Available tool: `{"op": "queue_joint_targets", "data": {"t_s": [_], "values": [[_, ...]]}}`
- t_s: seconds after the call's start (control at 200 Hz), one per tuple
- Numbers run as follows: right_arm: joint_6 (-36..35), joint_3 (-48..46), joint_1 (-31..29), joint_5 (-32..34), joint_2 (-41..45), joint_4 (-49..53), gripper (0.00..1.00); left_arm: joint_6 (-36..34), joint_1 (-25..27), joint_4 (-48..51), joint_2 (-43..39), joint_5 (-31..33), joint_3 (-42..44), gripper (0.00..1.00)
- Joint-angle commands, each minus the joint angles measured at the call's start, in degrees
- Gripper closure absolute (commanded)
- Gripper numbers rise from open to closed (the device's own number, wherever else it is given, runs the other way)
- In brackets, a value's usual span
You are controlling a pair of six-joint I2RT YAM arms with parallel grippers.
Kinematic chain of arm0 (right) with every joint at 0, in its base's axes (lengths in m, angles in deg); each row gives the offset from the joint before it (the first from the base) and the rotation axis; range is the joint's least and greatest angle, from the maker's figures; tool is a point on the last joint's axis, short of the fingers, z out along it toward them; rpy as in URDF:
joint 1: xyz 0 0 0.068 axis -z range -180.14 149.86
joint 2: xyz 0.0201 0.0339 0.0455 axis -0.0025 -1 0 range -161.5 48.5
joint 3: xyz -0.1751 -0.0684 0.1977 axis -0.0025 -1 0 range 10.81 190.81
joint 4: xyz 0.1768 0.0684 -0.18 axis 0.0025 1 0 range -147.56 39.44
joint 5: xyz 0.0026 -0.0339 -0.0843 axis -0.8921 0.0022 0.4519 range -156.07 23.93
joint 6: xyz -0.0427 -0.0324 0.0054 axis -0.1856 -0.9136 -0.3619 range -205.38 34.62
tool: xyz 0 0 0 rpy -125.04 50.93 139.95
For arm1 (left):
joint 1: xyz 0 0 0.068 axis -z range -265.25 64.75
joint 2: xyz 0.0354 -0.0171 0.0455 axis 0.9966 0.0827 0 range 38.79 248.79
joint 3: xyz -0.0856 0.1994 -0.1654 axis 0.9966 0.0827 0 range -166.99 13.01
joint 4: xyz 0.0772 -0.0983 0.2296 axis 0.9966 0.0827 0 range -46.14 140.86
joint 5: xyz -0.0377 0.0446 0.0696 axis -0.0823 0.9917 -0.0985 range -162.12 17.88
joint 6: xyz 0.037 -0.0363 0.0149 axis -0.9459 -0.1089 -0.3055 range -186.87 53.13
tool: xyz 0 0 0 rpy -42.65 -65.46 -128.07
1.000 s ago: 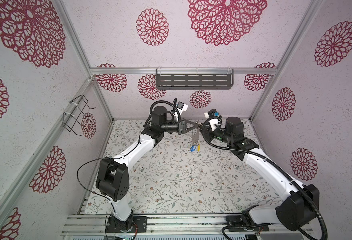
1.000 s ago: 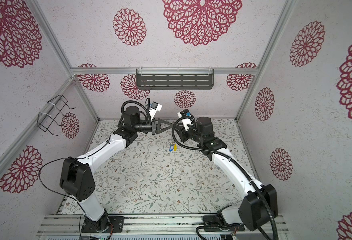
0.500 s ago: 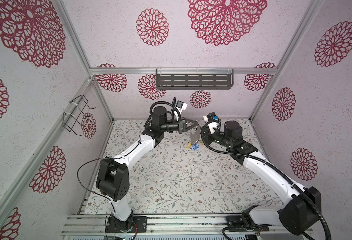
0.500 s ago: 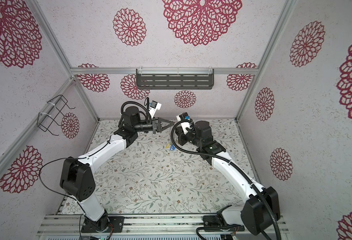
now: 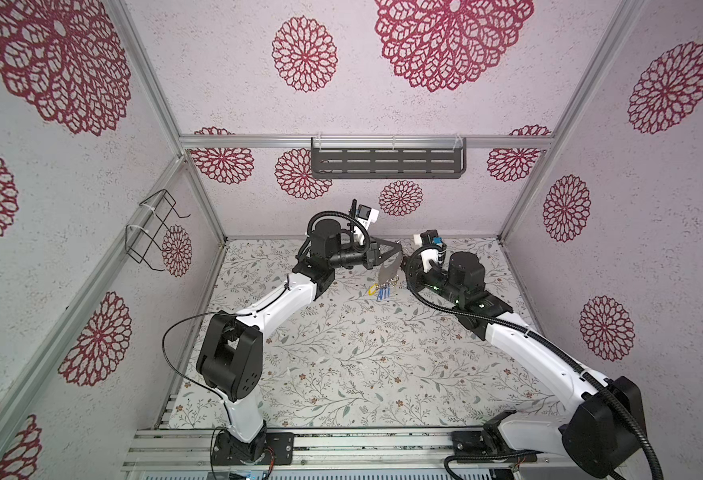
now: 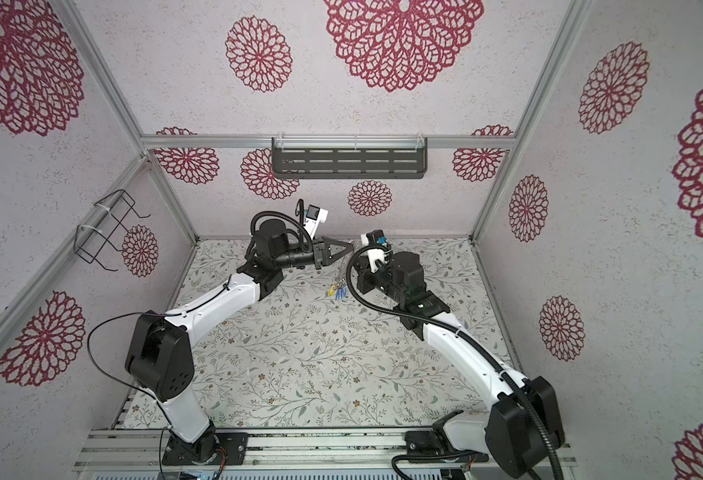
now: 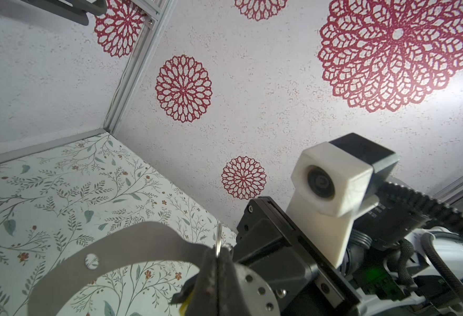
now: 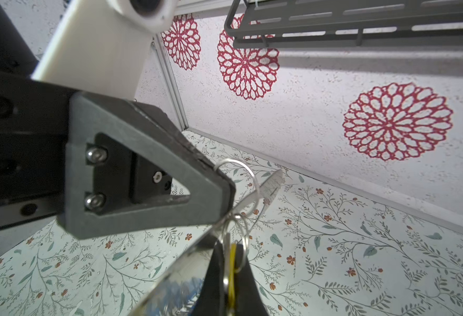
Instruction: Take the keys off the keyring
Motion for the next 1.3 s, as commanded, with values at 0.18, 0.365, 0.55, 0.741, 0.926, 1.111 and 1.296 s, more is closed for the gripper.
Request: {"op": "queue_joint_targets", "data": {"t_s": [0.18,0.365,0.55,0.741,0.926,1.111,1.296], "values": [[2.5,1.9,-4.1,-9.7,-1.5,-2.6,1.00,1.3,4.1,-15.5,1.5,12.9,3.6,1.00],[2.1,1.4,-3.9,-6.7,1.0,-0.2,1.00,1.3,3.6,-18.6,-0.5,18.8,8.1,1.00],[1.4,1.2,-1.7,2.4,4.6,7.9,1.00,3.7,1.0,-19.3,-1.8,14.1,9.3,1.00],[3.3,3.6,4.8,-4.8,6.8,14.9,1.00,3.8,-0.8,-19.9,-2.0,3.2,9.6,1.00],[2.1,9.4,8.1,-7.7,6.3,22.7,1.00,8.0,-2.3,-28.0,-1.8,-2.0,13.2,1.00],[1.8,11.6,9.5,-8.3,5.8,24.0,1.00,12.2,-3.2,-31.8,-1.3,-5.5,13.9,1.00],[3.3,12.3,9.5,-11.0,4.8,23.0,1.00,13.6,-3.2,-33.2,-0.8,-7.3,13.8,1.00]]}}
